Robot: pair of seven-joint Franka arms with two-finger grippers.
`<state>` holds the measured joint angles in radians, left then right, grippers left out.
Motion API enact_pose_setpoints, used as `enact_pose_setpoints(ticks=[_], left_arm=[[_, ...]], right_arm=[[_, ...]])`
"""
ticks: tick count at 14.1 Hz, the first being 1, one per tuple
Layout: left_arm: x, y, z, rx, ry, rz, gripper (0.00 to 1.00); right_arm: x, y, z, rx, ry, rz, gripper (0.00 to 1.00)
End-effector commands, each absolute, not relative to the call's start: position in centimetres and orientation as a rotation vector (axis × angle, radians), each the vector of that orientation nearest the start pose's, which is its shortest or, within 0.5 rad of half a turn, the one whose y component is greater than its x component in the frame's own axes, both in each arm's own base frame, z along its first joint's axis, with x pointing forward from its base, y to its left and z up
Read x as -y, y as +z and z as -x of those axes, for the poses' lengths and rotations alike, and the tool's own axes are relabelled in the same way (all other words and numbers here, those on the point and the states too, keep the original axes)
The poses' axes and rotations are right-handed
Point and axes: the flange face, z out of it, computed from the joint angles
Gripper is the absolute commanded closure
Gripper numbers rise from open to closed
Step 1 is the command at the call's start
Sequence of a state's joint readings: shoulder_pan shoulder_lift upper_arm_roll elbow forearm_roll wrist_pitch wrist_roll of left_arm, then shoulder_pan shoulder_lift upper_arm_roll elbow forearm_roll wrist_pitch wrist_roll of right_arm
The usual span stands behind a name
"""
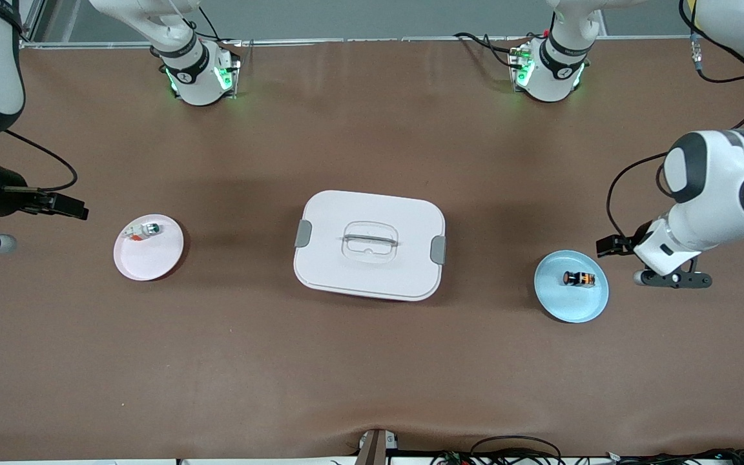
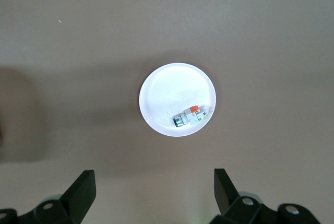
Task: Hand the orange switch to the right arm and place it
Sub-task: 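Lower the left gripper over the orange-button switch on the blue plate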
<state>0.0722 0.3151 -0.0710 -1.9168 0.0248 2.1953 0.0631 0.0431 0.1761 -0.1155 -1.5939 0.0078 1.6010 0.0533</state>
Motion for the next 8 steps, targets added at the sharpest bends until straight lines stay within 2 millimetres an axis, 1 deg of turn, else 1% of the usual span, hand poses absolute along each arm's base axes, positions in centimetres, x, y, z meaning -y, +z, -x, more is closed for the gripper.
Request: enact_pose_setpoints(ticks=[1,4,6,7,8], left_arm=[[-0.3,29.6,-61.8,-0.177,0.044,3.122,0.0],[0.1,26.8,-62.3,-0.19,0.025,3.127,0.0],[0.5,24.9,-62.5,-0.2,0.024,3.131,0.0],[0.7,24.2,-62.5,-0.207,0.041,3.13,0.0],[0.9,24.1,-62.5,-0.213,0.041,3.129,0.0]], right_arm=[[4.7,49.7,-60.9,-0.218,0.307,3.13,0.0],[4.4,48.9,-60.7,-0.211,0.348,3.125,0.0],[4.3,48.8,-60.8,-0.206,0.348,3.125,0.0],[4.1,48.6,-60.8,-0.204,0.353,3.126,0.0],[4.4,48.5,-60.7,-0.211,0.357,3.122,0.0]])
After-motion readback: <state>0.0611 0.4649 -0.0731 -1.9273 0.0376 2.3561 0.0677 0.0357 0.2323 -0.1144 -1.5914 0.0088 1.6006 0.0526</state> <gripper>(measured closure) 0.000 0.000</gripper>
